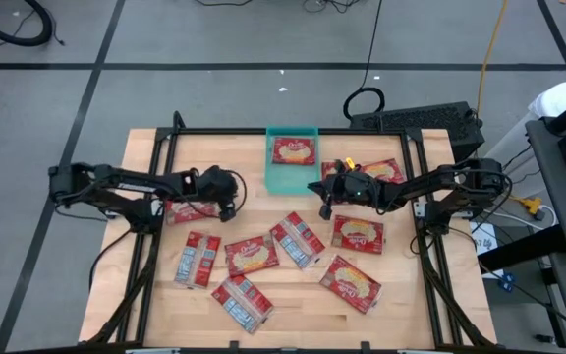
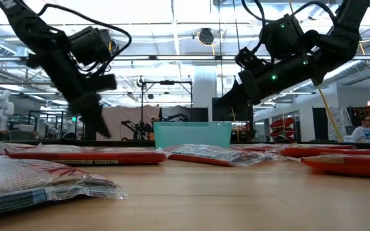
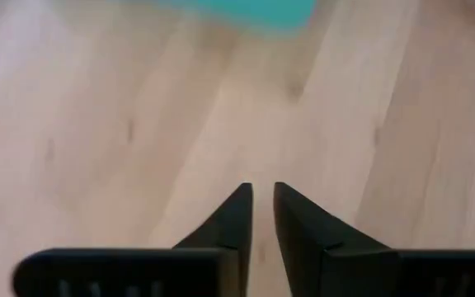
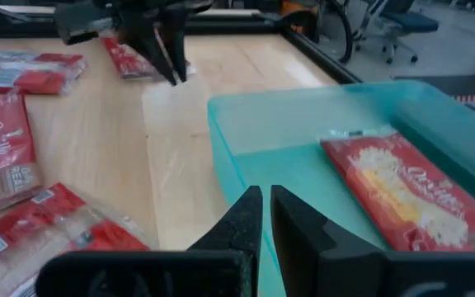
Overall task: Sort popcorn bags into baskets
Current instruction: Put the red popcorn bag into the blue bin
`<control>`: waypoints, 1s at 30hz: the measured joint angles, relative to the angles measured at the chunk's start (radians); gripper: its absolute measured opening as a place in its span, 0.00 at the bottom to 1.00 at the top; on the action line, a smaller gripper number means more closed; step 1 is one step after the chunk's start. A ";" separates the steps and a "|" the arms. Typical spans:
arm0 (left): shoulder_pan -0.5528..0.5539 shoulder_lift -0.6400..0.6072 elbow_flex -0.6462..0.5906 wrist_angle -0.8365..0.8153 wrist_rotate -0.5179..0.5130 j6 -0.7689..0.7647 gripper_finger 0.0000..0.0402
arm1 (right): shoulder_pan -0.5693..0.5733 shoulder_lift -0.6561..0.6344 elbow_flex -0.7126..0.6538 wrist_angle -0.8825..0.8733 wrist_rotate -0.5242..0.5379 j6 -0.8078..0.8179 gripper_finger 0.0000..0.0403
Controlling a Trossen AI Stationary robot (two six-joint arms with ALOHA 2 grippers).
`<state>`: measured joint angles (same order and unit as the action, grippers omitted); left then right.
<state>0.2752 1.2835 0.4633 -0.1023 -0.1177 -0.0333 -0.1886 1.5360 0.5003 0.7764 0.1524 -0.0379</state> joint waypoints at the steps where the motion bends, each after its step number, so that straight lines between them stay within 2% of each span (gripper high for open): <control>1: -0.001 -0.008 0.000 -0.045 -0.021 -0.026 0.19 | 0.000 0.000 0.000 0.004 0.000 -0.006 0.06; 6: 0.000 -0.009 0.000 -0.185 -0.162 -0.180 0.36 | 0.000 0.000 0.000 0.005 0.000 -0.023 0.06; 11: 0.002 -0.009 0.007 -0.231 -0.214 -0.290 0.54 | 0.000 0.000 0.000 -0.004 -0.004 -0.029 0.06; 15: 0.026 -0.009 0.060 -0.376 -0.250 -0.359 0.63 | 0.000 0.000 0.000 -0.006 -0.028 -0.029 0.06; 18: 0.046 -0.009 0.133 -0.532 -0.245 -0.415 0.65 | 0.000 0.000 0.000 -0.007 -0.031 -0.028 0.06; 20: 0.056 -0.009 0.156 -0.571 -0.214 -0.403 0.65 | 0.000 0.000 0.000 -0.010 -0.031 -0.028 0.06; 25: 0.121 -0.008 0.143 -0.506 -0.084 -0.325 0.59 | 0.000 0.000 0.000 -0.010 -0.031 -0.027 0.06; 30: 0.180 -0.008 0.114 -0.468 -0.087 -0.285 0.53 | 0.000 0.000 0.000 -0.010 -0.066 -0.020 0.06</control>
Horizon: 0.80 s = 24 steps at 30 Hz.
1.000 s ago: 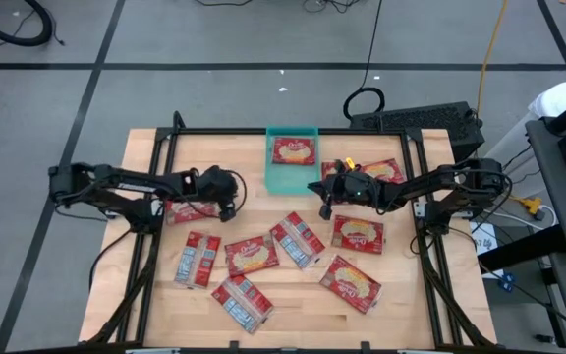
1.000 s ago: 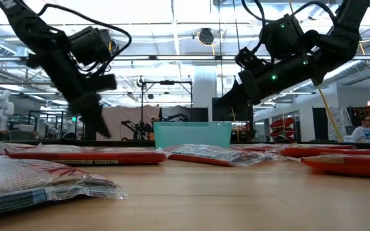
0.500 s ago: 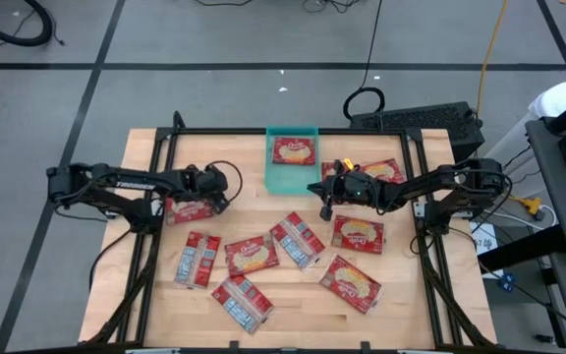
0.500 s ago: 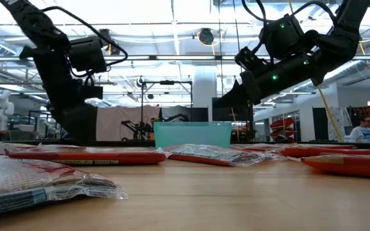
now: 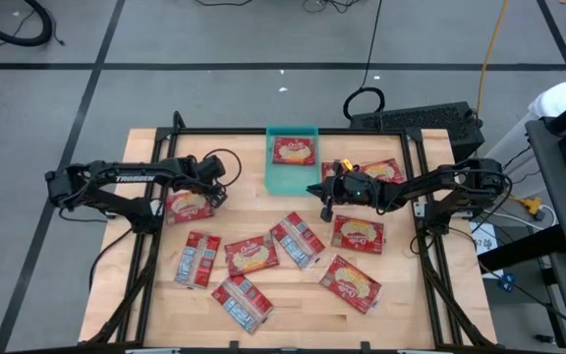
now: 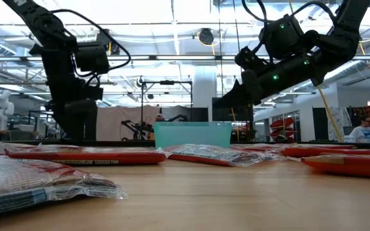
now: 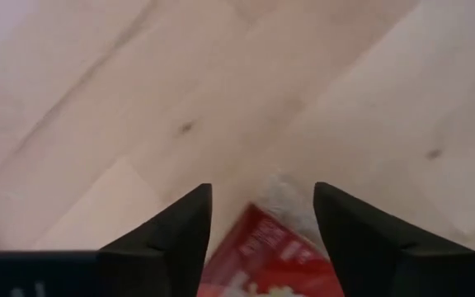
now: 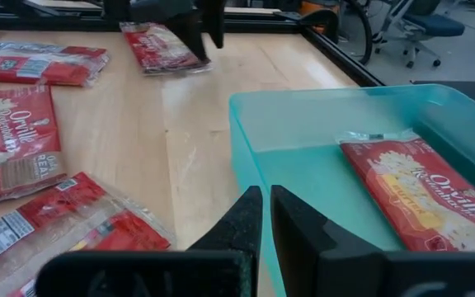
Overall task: Sort popcorn bags into baskets
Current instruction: Put the red popcorn bag into the blue bin
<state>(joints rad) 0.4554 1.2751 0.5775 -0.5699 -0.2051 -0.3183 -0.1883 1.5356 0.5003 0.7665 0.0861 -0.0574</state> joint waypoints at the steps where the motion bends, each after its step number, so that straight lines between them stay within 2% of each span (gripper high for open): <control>1: 0.007 0.000 -0.005 -0.001 -0.001 0.005 0.52 | 0.000 0.000 0.000 0.000 -0.013 0.000 0.06; 5: 0.017 0.013 -0.018 0.000 0.075 0.025 0.48 | 0.001 0.000 0.000 0.000 -0.013 0.011 0.06; 10: 0.017 0.063 -0.027 0.015 0.078 0.051 0.41 | 0.003 0.000 0.000 0.001 -0.013 0.015 0.06; 12: 0.017 0.084 -0.027 0.026 0.089 0.097 0.34 | 0.004 0.000 0.000 0.004 -0.013 0.019 0.06; 18: 0.015 0.098 -0.025 0.114 0.090 0.190 0.04 | 0.024 0.000 0.000 0.028 -0.012 0.023 0.06; 24: 0.014 0.053 0.035 0.114 0.074 0.235 0.01 | 0.051 0.000 0.001 0.102 -0.008 0.072 0.06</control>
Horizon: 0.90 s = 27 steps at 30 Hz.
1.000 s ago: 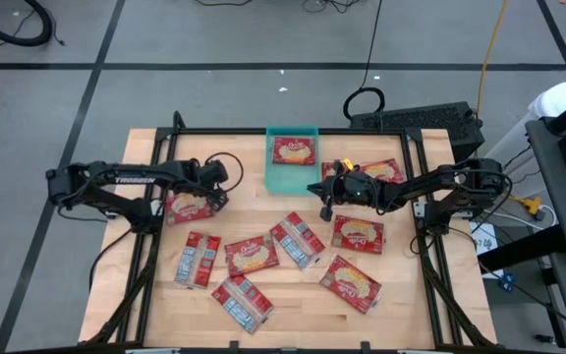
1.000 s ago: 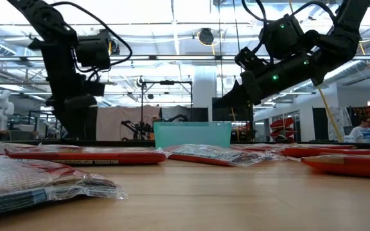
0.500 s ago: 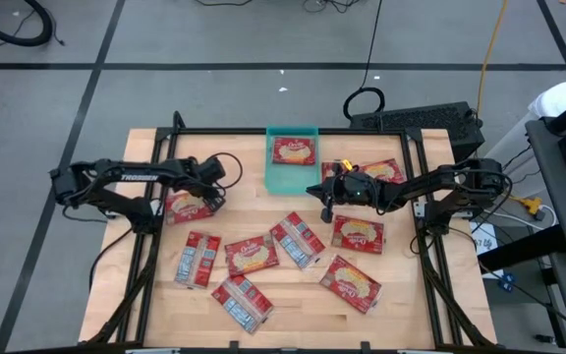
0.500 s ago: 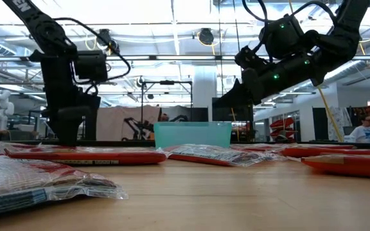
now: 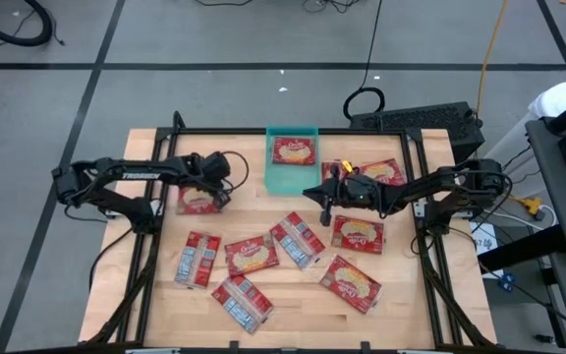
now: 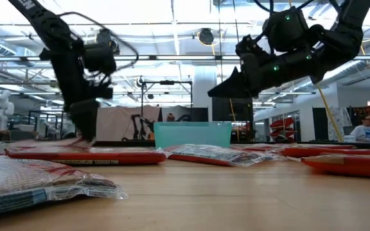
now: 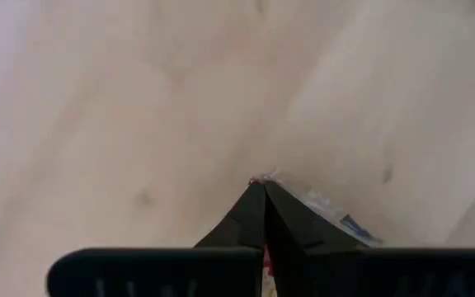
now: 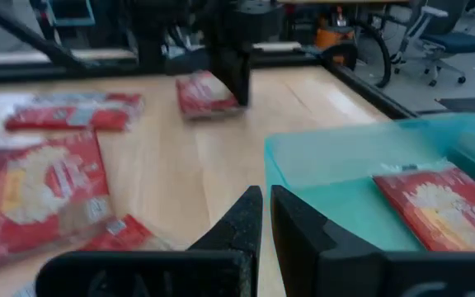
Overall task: Sort popcorn bags into baskets
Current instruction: Put the red popcorn bag into the blue bin
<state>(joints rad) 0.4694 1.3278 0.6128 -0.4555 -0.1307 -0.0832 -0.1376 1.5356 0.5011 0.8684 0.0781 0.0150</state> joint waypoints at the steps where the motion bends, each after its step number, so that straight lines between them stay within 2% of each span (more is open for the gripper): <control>1: 0.001 -0.015 0.014 0.001 -0.016 0.001 0.01 | 0.005 0.000 0.000 0.016 0.007 0.007 0.06; 8: 0.000 -0.106 0.107 0.023 -0.108 0.058 0.01 | 0.073 0.000 0.038 0.055 0.231 0.060 0.06; 14: -0.011 -0.186 0.154 0.126 -0.145 0.085 0.00 | 0.117 0.000 0.162 -0.104 0.363 0.048 0.07; 19: -0.052 -0.247 0.177 0.245 -0.157 0.130 0.00 | 0.119 0.060 0.232 -0.121 0.371 0.021 0.20; 27: -0.124 -0.317 0.180 0.406 -0.159 0.210 0.00 | 0.102 0.306 0.405 0.035 0.371 -0.084 0.43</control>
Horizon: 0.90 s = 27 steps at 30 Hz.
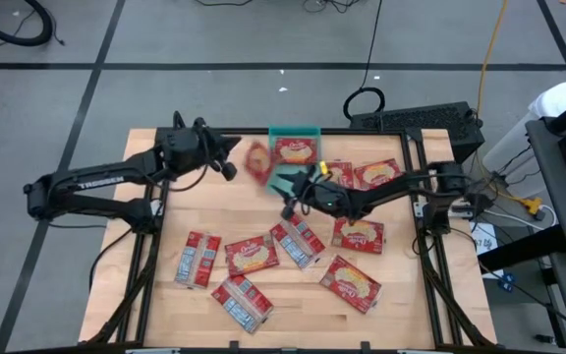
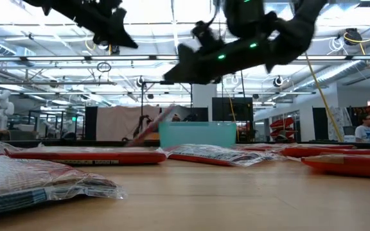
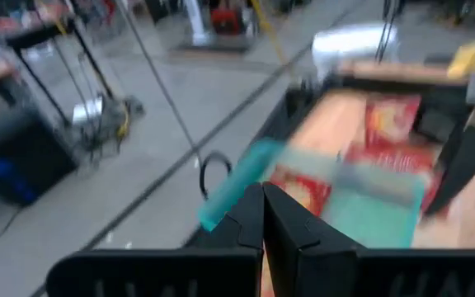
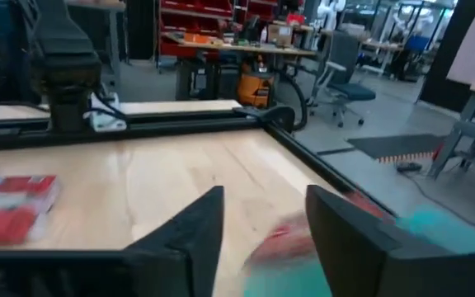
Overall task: Sort popcorn bags into baskets
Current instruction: Put the red popcorn bag into the blue bin
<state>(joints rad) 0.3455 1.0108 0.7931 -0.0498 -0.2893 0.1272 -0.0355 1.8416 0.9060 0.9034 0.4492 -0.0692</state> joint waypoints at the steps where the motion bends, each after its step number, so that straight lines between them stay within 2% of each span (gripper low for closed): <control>1: -0.006 -0.007 0.001 0.009 0.000 0.004 0.00 | -0.003 0.028 0.030 0.005 0.000 -0.009 0.45; 5: -0.023 -0.019 0.001 -0.027 0.003 0.031 0.00 | -0.018 0.116 0.120 0.003 0.000 -0.017 0.49; 8: -0.001 -0.009 0.001 -0.137 0.001 0.033 0.01 | -0.020 0.138 0.149 -0.003 0.000 -0.016 0.50; 13: 0.054 0.070 0.000 -0.348 0.000 -0.069 0.09 | -0.010 0.120 0.147 -0.046 -0.002 -0.034 0.49; 17: 0.074 0.179 -0.015 -0.429 0.021 -0.110 0.18 | -0.007 0.094 0.142 -0.128 -0.003 -0.049 0.49; 20: 0.061 0.263 -0.053 -0.413 0.068 -0.082 0.27 | -0.006 0.085 0.142 -0.207 -0.004 -0.048 0.49; 23: 0.035 0.339 -0.088 -0.362 0.072 -0.070 0.38 | -0.006 0.085 0.142 -0.279 -0.004 -0.048 0.49; 27: 0.018 0.421 -0.096 -0.373 0.064 -0.170 0.50 | -0.006 0.085 0.142 -0.334 -0.004 -0.051 0.49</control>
<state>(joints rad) 0.3630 1.4316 0.6971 -0.4227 -0.2254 -0.0425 -0.0414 1.9266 1.0477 0.5697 0.4448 -0.1207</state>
